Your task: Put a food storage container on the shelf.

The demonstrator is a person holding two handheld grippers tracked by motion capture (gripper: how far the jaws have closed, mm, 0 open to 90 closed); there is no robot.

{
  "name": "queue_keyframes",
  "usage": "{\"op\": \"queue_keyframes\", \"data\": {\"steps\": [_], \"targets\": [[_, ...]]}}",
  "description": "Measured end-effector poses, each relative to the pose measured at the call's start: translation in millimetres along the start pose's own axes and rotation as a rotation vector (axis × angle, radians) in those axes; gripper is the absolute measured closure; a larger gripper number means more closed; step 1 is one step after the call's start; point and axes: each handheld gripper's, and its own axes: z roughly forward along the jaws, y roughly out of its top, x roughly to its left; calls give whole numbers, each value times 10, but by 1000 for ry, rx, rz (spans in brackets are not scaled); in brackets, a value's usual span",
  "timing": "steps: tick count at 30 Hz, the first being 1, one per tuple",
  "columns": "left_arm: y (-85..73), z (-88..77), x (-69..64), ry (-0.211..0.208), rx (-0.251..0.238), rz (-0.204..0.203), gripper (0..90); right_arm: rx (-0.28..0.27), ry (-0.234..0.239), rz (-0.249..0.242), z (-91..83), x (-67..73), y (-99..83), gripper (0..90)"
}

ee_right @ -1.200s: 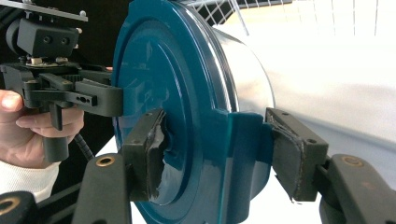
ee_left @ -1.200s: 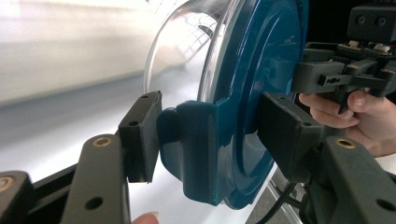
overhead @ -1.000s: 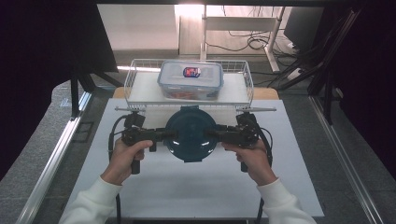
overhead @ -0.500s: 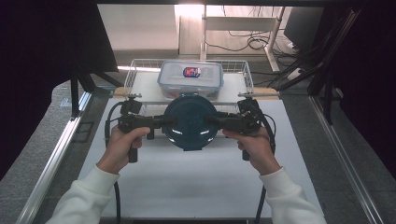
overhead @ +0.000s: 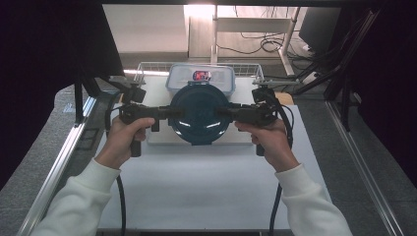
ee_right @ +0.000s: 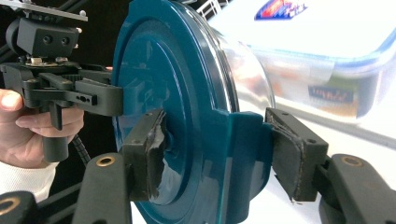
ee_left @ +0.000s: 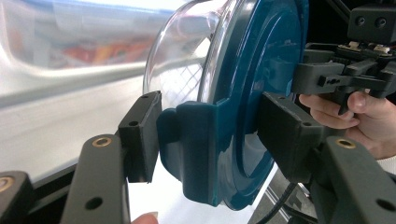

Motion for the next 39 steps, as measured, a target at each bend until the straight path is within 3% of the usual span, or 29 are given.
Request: {"op": "queue_keyframes", "data": {"steps": [10, 21, 32, 39], "targets": [[321, -83, -92, 17, -7, 31, 411, -32, 11, -5, -49, 41, 288, 399], [627, -99, -64, -1, -8, 35, 411, -42, -1, -11, -54, 41, 573, 400], [1003, -41, -11, -2, 18, 43, 411, -47, -7, 6, -40, -78, 860, 400], [1223, -8, 114, 13, 23, 19, 407, -29, 6, 40, 82, -197, 1063, 399]]}}
